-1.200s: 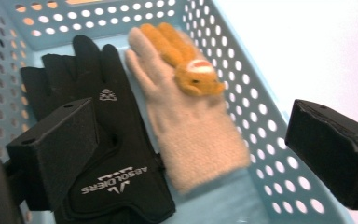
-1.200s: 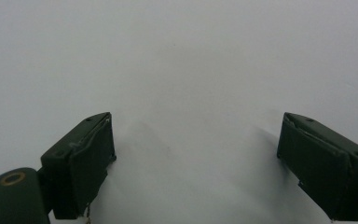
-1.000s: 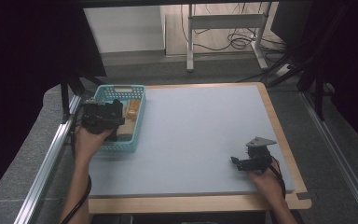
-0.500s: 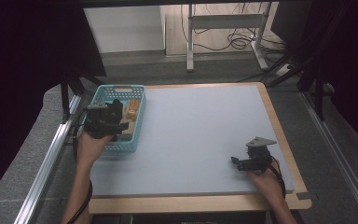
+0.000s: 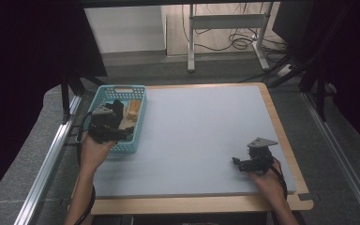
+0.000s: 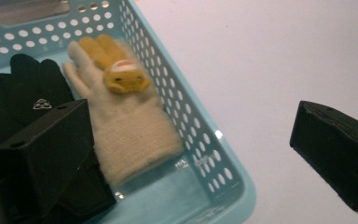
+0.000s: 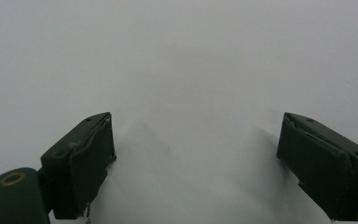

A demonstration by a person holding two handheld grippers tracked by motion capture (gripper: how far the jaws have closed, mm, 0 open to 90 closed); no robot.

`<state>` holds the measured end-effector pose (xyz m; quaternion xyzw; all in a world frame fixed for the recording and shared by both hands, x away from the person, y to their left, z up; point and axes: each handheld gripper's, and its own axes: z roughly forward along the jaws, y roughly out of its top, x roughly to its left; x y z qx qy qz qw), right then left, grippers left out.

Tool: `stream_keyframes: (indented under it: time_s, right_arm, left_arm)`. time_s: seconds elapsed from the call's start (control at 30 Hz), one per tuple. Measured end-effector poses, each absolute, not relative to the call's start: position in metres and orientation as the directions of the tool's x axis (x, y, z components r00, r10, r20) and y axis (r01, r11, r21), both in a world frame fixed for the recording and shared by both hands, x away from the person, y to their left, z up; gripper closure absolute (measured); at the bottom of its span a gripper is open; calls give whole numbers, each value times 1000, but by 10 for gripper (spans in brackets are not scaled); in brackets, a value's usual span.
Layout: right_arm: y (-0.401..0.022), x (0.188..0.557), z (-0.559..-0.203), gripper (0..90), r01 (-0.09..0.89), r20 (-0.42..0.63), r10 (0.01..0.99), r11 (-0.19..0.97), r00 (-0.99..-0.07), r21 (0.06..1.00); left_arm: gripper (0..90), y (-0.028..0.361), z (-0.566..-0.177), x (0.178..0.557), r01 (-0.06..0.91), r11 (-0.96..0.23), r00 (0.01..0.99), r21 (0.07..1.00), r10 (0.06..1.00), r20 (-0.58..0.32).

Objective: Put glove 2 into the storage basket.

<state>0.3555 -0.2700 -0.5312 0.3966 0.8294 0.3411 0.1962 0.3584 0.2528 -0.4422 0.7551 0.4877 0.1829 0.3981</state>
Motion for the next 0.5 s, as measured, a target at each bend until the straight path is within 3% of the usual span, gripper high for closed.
stream_keyframes:
  time_s: [0.5]
  right_arm:
    - [-270, 356, -531, 106, 523, -55, 791, 453, -609, 722]
  left_arm:
    - [0, 224, -444, 348, 544, -281, 522, 791, 851, -57]
